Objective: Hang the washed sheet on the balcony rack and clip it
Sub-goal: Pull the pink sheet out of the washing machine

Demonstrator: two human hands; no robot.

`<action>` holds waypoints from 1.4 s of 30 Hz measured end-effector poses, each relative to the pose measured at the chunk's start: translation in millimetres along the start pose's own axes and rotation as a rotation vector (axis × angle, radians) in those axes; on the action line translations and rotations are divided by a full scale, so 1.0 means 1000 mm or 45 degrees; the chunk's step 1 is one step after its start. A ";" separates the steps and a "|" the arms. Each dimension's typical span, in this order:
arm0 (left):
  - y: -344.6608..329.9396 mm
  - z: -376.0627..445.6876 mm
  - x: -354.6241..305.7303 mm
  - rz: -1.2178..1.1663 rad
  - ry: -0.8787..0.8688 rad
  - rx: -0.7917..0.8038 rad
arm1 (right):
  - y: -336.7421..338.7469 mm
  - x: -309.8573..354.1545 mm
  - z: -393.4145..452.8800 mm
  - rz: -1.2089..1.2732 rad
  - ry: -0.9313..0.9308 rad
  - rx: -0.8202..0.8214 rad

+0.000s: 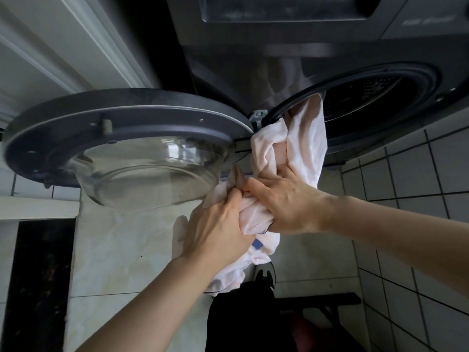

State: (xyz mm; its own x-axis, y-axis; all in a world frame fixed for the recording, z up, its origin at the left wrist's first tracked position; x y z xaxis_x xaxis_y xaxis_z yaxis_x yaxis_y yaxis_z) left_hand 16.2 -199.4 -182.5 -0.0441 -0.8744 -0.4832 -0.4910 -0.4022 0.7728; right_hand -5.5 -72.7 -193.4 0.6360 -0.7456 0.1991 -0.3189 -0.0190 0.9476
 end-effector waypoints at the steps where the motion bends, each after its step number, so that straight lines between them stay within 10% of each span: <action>1: 0.001 -0.001 -0.001 -0.007 -0.023 0.004 | -0.003 -0.003 0.000 -0.083 0.044 0.033; 8: 0.014 -0.013 -0.004 0.076 -0.155 -0.073 | -0.016 -0.052 0.009 -0.193 0.027 0.397; 31: 0.054 -0.047 0.034 0.120 -0.412 -0.305 | -0.076 -0.096 0.036 -0.212 -0.184 0.553; 35: 0.055 -0.046 0.050 0.102 -0.321 -0.303 | -0.068 -0.101 0.036 -0.059 -0.238 0.262; 42: 0.036 -0.039 0.069 0.144 -0.086 -0.149 | -0.056 -0.118 0.018 -0.299 -0.314 0.331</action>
State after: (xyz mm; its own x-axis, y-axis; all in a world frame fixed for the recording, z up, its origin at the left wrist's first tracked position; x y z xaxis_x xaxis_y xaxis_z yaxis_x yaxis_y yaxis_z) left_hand 29.5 -285.1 -171.5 -0.1537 -0.8971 -0.4141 -0.3753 -0.3347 0.8643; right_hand -75.2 4.6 -274.2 0.5357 -0.8371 -0.1104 -0.3716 -0.3511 0.8594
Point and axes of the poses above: each hand's wrist, its own z-axis towards the middle knuckle, its own y-axis out of the back of the hand, x = y × z, the point moved 5 cm from there along z, towards the middle knuckle, and after that the axes turned 9 degrees about -z, right-handed, at the moved point
